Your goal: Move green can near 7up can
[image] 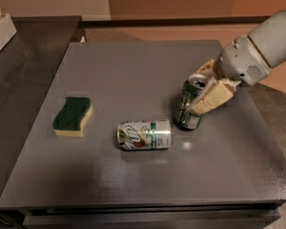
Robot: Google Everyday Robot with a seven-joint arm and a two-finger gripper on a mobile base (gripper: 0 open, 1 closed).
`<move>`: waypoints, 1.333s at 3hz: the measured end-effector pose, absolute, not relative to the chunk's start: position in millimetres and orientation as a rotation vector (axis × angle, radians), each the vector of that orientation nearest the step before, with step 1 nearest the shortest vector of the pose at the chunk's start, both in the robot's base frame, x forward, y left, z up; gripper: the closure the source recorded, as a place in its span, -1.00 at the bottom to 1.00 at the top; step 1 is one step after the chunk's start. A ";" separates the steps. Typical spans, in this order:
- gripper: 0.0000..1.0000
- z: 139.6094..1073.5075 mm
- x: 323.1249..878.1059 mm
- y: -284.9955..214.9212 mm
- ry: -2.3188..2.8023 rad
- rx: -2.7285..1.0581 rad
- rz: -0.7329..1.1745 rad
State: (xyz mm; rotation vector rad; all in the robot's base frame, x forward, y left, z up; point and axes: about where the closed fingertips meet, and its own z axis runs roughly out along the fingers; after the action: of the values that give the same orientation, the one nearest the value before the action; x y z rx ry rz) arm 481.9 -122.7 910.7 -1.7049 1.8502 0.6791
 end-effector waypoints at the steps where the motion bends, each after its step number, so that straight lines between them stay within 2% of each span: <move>1: 0.25 906.1 479.6 -117.8 1.843 -1.712 0.693; 3: -0.67 897.9 477.4 -110.7 1.831 -1.722 0.726; 4: -1.00 898.0 477.8 -108.9 1.829 -1.723 0.725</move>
Offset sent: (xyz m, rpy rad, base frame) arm -0.0059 0.0105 -0.0139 0.0138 0.0219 0.0296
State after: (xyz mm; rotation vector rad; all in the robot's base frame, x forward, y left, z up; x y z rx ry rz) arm 477.8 -108.9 898.0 -1.7232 1.8288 0.7250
